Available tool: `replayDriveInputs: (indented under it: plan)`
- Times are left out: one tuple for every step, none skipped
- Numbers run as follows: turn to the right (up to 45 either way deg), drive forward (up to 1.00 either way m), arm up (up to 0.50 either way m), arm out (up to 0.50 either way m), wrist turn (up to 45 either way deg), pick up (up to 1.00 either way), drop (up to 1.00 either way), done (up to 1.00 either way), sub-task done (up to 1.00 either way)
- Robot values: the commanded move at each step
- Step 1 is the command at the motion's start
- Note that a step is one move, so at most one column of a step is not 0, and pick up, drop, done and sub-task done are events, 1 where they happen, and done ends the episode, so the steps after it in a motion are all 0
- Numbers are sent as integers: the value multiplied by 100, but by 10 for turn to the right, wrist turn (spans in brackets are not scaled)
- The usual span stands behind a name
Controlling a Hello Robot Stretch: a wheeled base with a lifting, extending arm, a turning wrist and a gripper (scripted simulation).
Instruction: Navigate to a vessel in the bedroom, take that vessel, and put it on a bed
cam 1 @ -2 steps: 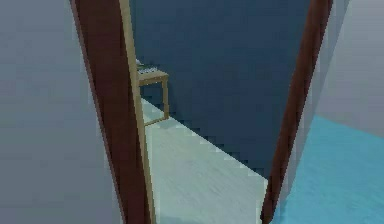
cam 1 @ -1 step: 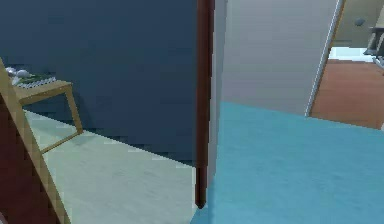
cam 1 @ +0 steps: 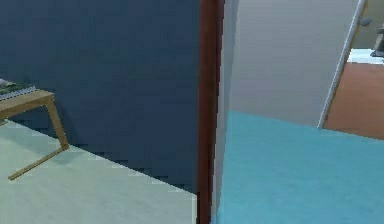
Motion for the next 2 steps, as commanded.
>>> replayDriveInputs:
  plan:
    - [0, 30, 0, 0, 0, 0, 0, 0, 0]
    - [-450, 0, 0, 0, 0, 0, 0, 0, 0]
